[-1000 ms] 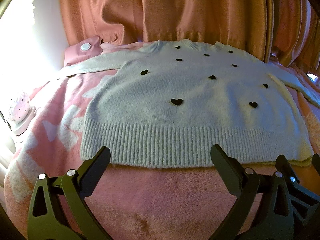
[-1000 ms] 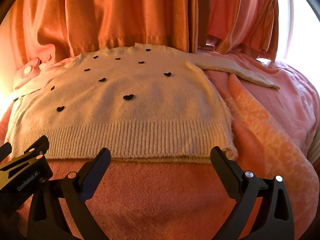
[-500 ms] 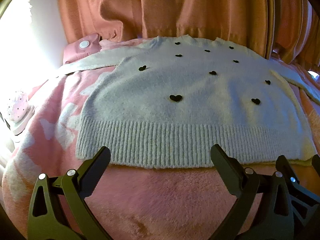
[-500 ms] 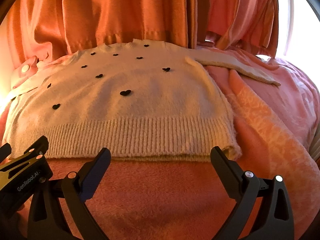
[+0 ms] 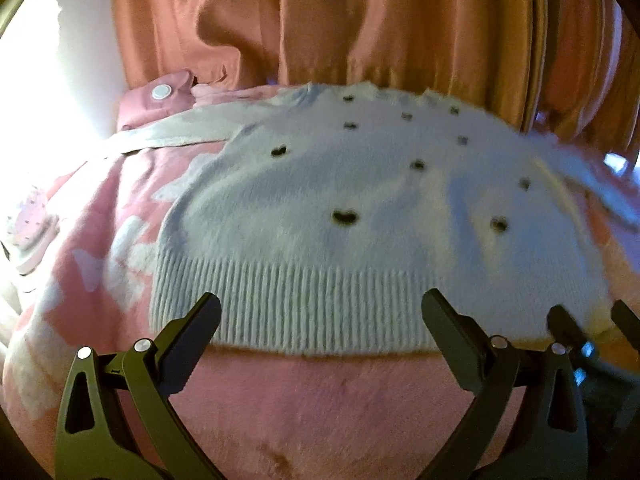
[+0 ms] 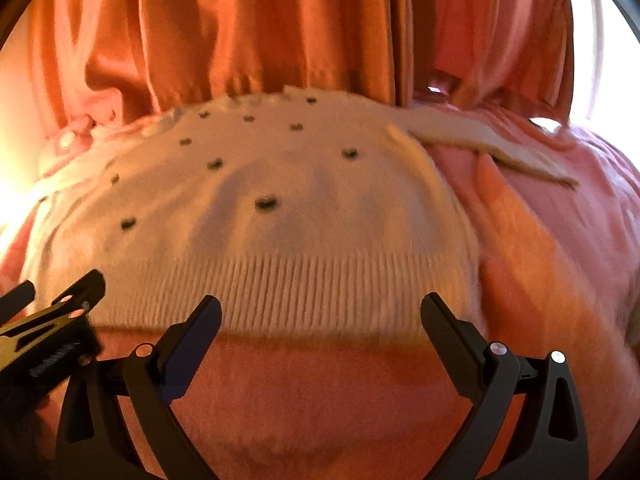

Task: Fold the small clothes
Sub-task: 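Grasp the sweater sleeve cuff with the right tool and lift it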

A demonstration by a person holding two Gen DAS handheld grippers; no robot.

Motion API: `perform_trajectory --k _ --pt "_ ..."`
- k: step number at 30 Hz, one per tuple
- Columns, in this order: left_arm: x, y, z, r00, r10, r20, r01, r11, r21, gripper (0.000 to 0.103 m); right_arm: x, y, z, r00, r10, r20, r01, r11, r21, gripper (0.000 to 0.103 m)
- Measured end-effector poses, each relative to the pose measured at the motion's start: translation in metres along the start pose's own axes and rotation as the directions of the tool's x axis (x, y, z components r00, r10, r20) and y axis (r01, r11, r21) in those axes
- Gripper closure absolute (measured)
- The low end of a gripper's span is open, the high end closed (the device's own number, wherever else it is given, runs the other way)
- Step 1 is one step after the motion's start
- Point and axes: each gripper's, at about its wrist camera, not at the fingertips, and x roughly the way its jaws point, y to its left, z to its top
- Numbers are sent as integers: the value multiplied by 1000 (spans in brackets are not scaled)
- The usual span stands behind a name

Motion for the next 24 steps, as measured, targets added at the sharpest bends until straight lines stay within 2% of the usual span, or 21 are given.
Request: perform_trajectory --k 2,5,8,10,12,15,18,24 --pt "-2 14 19 999 -41 24 42 997 -57 5 0 -33 27 999 23 35 -25 998 62 5" --pt "0 28 45 997 -57 55 63 992 -108 5 18 -96 67 997 68 38 -75 976 204 5" --pt "7 37 66 994 -78 73 87 987 -136 5 58 -194 107 995 94 10 -89 890 448 5" --pt "12 39 72 993 -87 77 97 985 -144 5 83 -241 119 996 86 4 -74 837 542 5" --pt "18 40 78 993 -94 76 105 983 -153 5 118 -298 125 998 63 -20 -35 764 645 5" --pt "27 39 80 993 -99 68 109 979 -171 5 159 -350 124 997 32 -70 30 674 738 7" --pt "38 38 79 993 -107 48 114 976 -188 5 180 -370 125 998 23 -55 28 636 771 16" --pt "60 32 74 993 -120 -1 118 978 -173 5 208 -386 139 1000 -3 -18 16 616 787 45"
